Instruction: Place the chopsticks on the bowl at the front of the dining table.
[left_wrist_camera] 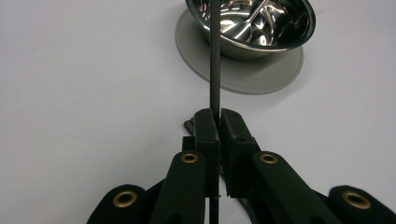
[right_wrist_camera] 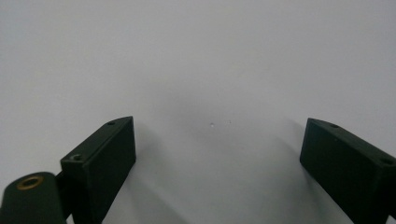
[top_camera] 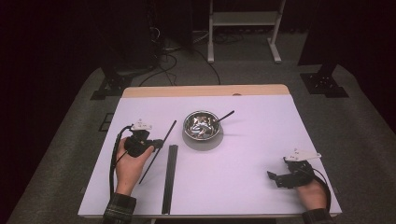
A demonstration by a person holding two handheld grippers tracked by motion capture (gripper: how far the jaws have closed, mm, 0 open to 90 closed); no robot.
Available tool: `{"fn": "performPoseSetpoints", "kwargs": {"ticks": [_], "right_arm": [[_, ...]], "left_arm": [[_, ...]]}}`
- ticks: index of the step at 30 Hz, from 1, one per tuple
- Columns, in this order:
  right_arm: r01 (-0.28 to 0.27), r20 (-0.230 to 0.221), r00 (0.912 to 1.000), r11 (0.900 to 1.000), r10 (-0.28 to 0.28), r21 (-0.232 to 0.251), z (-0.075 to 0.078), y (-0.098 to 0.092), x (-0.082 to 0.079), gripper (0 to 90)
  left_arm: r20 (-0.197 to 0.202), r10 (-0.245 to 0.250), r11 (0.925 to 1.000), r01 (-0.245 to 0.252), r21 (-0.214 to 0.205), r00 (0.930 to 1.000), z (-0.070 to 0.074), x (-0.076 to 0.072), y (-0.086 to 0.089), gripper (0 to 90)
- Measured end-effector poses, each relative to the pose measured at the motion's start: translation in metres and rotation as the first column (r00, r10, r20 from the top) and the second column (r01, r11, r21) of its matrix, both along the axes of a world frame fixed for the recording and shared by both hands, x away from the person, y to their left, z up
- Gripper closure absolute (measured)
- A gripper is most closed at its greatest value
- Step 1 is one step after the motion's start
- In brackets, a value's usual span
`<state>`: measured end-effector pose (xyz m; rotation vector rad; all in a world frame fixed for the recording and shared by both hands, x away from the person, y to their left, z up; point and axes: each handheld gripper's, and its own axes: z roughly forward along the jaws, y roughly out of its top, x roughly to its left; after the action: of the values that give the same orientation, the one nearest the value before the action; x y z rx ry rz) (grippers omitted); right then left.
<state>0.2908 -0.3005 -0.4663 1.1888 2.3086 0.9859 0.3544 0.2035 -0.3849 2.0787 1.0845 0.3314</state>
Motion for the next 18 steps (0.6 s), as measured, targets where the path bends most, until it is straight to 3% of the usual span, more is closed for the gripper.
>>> {"fn": "performPoseSetpoints", "kwargs": {"ticks": [18], "right_arm": [[0.000,-0.001,1.0000,1.0000,0.000,0.000,0.000,0.000,0.000,9.1]], "left_arm": [[-0.004,-0.024,0.9997,0.024,-0.001,0.9997,0.011,0.022,-0.026,86.3]]}}
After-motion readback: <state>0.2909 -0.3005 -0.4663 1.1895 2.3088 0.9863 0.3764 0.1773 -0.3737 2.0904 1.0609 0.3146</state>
